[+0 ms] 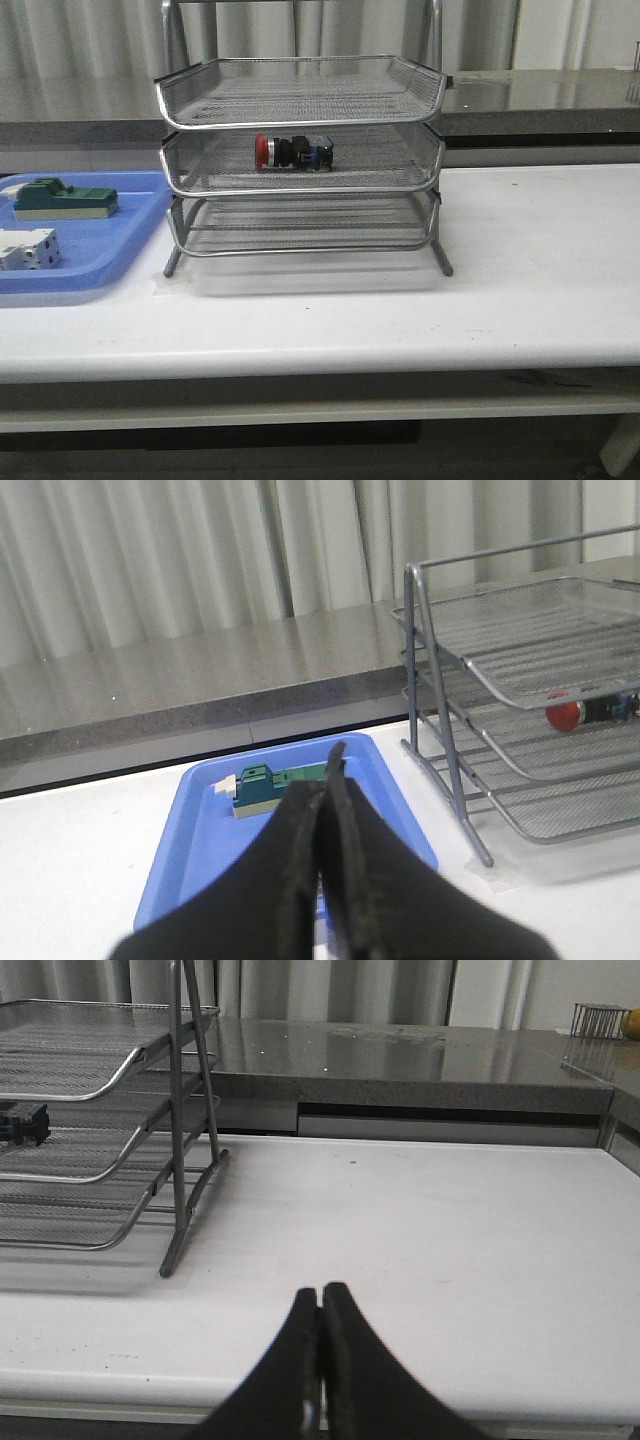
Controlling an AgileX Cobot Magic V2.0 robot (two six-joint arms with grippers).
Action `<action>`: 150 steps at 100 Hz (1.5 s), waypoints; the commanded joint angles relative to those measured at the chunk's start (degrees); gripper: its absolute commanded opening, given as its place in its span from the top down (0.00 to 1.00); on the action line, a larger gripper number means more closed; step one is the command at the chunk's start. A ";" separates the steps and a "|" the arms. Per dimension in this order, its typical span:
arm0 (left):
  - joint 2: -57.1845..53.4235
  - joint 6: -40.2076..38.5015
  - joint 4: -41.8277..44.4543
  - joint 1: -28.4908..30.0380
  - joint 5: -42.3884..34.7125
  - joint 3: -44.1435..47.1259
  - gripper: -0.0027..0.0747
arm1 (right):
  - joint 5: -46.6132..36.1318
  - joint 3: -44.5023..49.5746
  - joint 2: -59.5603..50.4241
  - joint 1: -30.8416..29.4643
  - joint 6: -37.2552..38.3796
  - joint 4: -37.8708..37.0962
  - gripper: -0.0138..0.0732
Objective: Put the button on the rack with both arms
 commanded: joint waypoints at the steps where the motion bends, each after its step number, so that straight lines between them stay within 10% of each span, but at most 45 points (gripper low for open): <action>1: 0.62 -5.81 4.53 0.06 -8.09 1.04 0.99 | -4.72 0.20 -0.76 -0.29 -0.51 -0.07 0.91; 41: 0.62 -22.09 18.95 0.06 -17.23 9.88 0.99 | -4.72 0.20 -0.76 -0.29 -0.51 -0.07 0.91; 150: 0.62 -22.09 19.84 0.06 -17.80 9.88 0.99 | -4.72 0.20 -0.76 -0.29 -0.51 -0.07 0.91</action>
